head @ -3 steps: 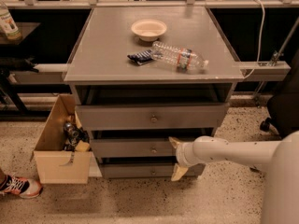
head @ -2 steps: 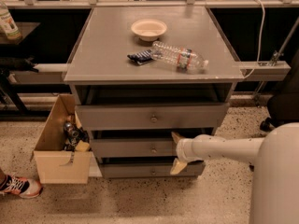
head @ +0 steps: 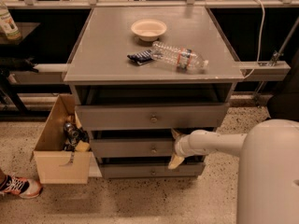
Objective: Open middle drawer
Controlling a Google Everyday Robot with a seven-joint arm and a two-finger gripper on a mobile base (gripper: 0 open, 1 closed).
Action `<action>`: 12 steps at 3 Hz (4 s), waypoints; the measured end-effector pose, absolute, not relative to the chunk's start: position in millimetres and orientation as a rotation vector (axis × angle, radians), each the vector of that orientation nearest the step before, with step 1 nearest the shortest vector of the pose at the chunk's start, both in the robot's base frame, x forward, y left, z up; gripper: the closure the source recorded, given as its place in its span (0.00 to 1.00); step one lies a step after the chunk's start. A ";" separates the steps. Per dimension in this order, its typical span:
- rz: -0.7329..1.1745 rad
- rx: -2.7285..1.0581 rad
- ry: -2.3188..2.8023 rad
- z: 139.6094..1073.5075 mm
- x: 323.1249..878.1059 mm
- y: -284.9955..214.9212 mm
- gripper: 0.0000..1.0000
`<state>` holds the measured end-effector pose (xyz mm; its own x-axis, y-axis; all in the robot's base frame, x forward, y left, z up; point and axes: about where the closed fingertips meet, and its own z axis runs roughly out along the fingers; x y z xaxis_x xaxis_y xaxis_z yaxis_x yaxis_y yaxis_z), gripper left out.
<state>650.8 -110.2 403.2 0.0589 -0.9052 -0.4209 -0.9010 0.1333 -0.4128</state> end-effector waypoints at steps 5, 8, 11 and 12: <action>0.061 -1.813 1.819 396.8 642.6 -98.0 1.00; 0.061 -1.813 1.819 396.7 642.5 -97.9 0.36; 0.062 -1.813 1.819 396.6 642.5 -97.8 0.00; 0.088 -1.834 1.827 392.2 640.1 -97.3 0.00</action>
Offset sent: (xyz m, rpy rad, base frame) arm -0.0143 0.0151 -0.0235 -0.0231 0.0891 0.0673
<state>640.1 -97.3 392.2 0.0766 -0.9071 -0.4138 -0.9425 0.0695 -0.3268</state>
